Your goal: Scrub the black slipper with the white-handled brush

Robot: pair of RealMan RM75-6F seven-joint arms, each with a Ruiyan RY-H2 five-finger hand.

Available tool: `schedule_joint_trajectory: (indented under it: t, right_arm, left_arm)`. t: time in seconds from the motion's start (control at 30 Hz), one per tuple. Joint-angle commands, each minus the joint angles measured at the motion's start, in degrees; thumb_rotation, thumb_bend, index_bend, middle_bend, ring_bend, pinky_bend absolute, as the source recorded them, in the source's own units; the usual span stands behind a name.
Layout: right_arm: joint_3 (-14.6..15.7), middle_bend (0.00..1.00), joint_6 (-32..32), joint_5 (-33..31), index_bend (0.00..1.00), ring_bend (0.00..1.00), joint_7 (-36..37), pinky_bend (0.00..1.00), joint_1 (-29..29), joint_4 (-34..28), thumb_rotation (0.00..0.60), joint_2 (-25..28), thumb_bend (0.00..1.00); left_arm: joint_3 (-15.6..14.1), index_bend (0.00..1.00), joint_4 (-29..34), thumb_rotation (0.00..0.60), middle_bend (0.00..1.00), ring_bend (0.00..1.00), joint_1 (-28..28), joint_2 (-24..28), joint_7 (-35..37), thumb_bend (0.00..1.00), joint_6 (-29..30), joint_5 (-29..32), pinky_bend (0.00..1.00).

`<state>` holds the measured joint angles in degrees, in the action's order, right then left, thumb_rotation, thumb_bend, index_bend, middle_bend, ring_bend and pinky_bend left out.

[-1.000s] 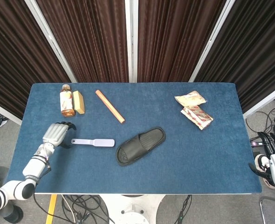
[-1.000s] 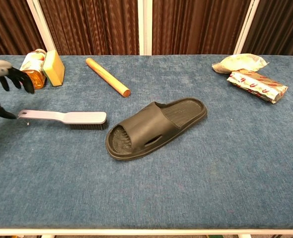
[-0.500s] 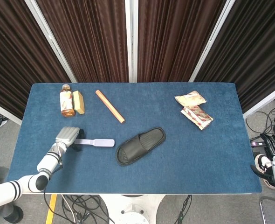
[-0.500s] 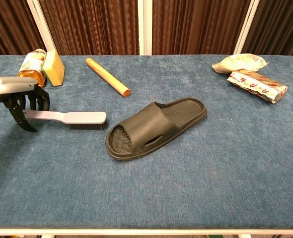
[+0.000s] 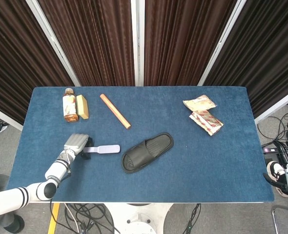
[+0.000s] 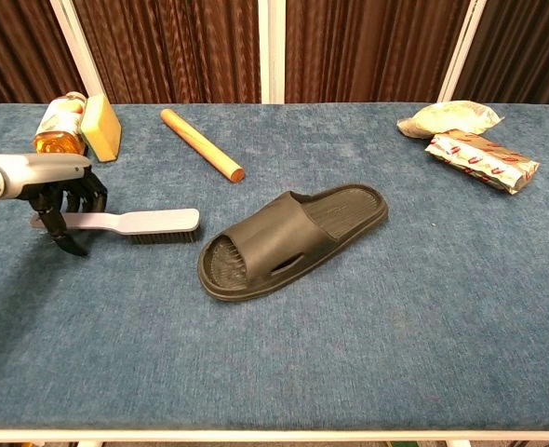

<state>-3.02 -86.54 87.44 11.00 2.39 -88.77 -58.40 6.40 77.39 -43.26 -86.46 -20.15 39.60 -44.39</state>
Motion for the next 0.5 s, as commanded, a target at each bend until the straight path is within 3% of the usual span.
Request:
schedule_joint_trajectory:
  t: [0.03, 0.3, 0.5]
  right_arm:
    - [0.0, 0.1, 0.1, -0.1, 0.0, 0.0, 0.1, 0.05, 0.0, 0.0, 0.6, 0.0, 0.08]
    - [0.1, 0.11, 0.4, -0.4, 0.0, 0.0, 0.7, 0.05, -0.1, 0.1, 0.6, 0.0, 0.08]
    - [0.0, 0.11, 0.1, -0.5, 0.0, 0.0, 1.0, 0.05, -0.4, 0.1, 0.6, -0.1, 0.08]
  left_arm:
    - [-0.5, 0.64, 0.5, 0.6, 0.68, 0.56, -0.5, 0.0, -0.6, 0.12, 0.1, 0.7, 0.57]
    - [-2.4, 0.69, 2.8, 0.6, 0.71, 0.58, -1.8, 0.2, -3.1, 0.22, 1.6, 3.4, 0.63]
    - [-2.4, 0.84, 2.5, 0.6, 0.86, 0.72, -2.1, -0.6, -2.6, 0.31, 2.5, 3.9, 0.78]
